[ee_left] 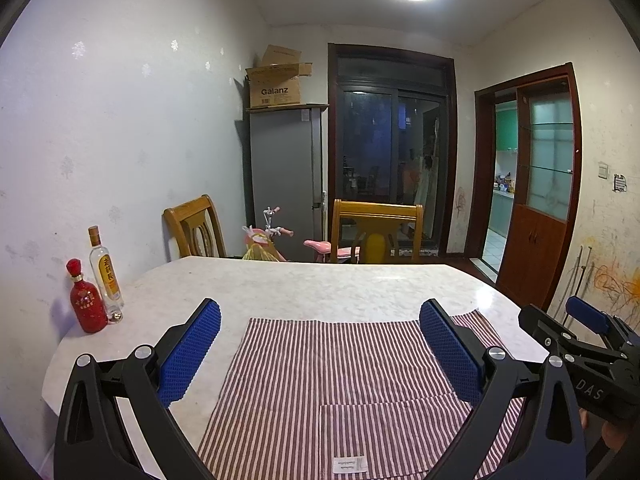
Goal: Collect trash
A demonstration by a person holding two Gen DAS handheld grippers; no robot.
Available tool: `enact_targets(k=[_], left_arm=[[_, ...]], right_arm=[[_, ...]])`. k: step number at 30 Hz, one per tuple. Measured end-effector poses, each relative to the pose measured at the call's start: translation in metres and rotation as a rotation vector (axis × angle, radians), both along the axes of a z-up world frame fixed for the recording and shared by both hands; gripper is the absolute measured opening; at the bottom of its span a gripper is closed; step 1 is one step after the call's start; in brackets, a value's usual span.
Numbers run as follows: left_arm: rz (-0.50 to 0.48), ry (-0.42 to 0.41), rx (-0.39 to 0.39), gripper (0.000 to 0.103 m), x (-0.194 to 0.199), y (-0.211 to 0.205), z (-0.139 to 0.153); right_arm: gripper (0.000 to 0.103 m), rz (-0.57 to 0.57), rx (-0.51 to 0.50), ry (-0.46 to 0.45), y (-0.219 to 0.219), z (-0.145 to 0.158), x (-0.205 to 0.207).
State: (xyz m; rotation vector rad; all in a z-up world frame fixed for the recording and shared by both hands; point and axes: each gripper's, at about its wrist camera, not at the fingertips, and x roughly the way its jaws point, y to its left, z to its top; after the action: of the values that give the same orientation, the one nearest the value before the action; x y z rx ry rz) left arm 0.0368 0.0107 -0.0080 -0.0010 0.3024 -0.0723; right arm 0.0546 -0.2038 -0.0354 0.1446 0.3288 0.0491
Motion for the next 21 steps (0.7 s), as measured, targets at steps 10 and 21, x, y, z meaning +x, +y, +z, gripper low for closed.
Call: enact_targets(k=[10,21], left_arm=[[-0.002,0.001,0.0,0.097,0.0003,-0.0015,-0.0006],[-0.006,0.003,0.0,0.097,0.0012,-0.0034,-0.0017]], right_arm=[[0.096,-0.001,0.001,0.0,-0.0002,-0.001,-0.0004],[0.096,-0.001,0.002,0.002,-0.001,-0.0016,0.0009]])
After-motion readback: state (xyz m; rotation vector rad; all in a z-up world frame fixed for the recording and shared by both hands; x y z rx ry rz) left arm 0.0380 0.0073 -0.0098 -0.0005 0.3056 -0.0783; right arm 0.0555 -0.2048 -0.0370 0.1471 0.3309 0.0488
